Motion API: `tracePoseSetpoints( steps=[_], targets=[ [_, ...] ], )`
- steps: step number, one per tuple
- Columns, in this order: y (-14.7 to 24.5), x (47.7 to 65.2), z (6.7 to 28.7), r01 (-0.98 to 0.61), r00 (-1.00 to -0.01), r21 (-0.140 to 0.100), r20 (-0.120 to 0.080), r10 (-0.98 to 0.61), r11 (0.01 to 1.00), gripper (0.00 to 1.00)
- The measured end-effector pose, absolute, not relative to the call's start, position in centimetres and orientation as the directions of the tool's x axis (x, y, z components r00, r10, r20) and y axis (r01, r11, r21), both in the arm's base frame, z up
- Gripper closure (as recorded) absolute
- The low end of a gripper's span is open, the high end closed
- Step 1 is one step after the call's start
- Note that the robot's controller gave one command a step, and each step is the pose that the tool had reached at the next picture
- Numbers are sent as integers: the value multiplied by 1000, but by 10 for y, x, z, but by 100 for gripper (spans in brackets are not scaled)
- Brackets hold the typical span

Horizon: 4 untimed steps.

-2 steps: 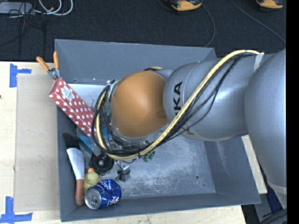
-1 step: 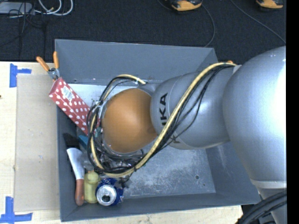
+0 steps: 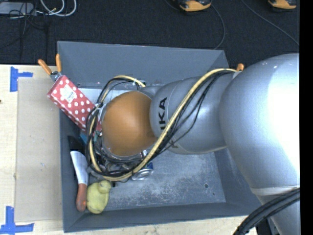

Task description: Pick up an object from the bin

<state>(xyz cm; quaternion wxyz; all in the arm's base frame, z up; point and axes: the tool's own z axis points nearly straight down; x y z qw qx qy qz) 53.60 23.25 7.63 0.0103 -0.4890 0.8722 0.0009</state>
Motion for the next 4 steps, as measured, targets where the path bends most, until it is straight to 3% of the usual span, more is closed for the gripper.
tracePoseSetpoints(
  steps=[2,4],
  targets=[
    [233,536,80,-852,-523,-8,-19,-852,523,100],
    [231,532,112,-853,-522,-2,-9,-853,522,100]
  ],
)
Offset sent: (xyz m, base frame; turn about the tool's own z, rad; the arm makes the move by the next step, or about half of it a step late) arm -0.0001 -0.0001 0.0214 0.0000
